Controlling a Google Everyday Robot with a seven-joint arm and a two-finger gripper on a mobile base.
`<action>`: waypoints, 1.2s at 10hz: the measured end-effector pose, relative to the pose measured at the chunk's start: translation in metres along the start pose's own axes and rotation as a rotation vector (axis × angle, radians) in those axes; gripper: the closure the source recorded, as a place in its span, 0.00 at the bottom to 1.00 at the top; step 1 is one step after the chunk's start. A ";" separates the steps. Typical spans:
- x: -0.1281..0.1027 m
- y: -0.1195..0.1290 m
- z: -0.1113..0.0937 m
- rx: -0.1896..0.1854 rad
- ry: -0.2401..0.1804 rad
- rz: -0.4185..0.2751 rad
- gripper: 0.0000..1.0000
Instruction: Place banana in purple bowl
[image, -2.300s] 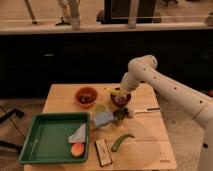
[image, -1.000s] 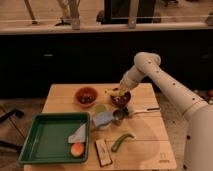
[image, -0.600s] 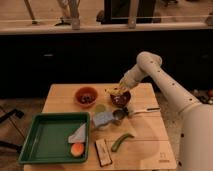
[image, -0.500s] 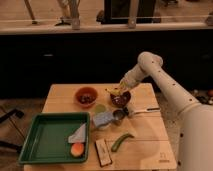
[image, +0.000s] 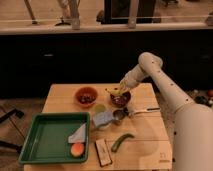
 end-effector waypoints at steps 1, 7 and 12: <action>0.003 0.000 0.002 -0.003 -0.004 0.008 0.99; 0.024 -0.001 0.014 -0.020 -0.019 0.072 0.99; 0.039 0.003 0.014 -0.026 -0.038 0.122 0.95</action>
